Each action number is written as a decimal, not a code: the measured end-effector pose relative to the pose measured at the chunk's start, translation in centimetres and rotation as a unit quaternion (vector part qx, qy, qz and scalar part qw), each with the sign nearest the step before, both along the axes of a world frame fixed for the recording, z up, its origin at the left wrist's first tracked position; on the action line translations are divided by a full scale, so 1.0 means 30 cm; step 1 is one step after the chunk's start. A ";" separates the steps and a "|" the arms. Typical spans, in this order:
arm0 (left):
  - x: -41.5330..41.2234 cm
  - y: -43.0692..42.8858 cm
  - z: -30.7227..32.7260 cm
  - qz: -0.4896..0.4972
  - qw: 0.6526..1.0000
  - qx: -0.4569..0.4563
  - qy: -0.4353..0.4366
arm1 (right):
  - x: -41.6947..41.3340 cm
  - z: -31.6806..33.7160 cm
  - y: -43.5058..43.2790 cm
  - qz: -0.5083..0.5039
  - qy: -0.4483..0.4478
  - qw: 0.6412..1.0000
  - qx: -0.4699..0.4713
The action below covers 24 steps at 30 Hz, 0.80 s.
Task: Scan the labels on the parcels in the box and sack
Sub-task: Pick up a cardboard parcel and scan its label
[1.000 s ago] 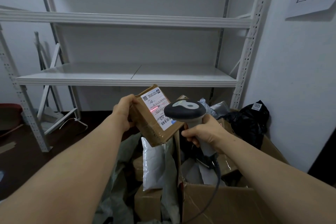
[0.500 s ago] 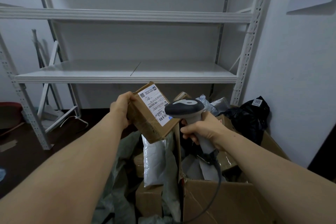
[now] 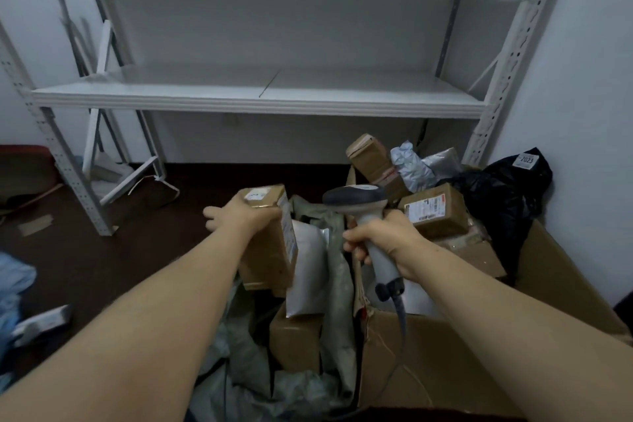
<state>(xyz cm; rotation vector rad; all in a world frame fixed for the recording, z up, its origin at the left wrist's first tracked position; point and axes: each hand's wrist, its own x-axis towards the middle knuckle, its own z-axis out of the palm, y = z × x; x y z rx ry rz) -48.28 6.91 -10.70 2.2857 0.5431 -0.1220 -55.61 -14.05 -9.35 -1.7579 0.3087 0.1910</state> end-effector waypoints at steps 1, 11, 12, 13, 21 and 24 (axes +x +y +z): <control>0.007 -0.005 -0.030 -0.018 0.999 0.019 0.023 | 0.023 -0.025 0.013 0.001 0.004 1.000 0.004; 0.140 0.007 -0.265 -0.025 0.974 -0.201 0.097 | 0.205 -0.220 0.201 0.023 0.025 0.998 0.045; 0.161 0.018 -0.279 0.008 0.960 -0.270 0.070 | 0.220 -0.237 0.220 0.033 0.024 0.999 0.030; 0.174 0.031 -0.290 0.041 0.954 -0.293 0.045 | 0.238 -0.260 0.236 0.045 0.023 0.999 0.020; 0.210 0.108 -0.471 0.004 0.979 0.104 0.177 | 0.347 -0.355 0.307 0.065 -0.022 0.994 -0.084; 0.217 0.123 -0.546 -0.014 0.981 0.079 0.177 | 0.375 -0.374 0.291 0.039 -0.020 0.996 -0.083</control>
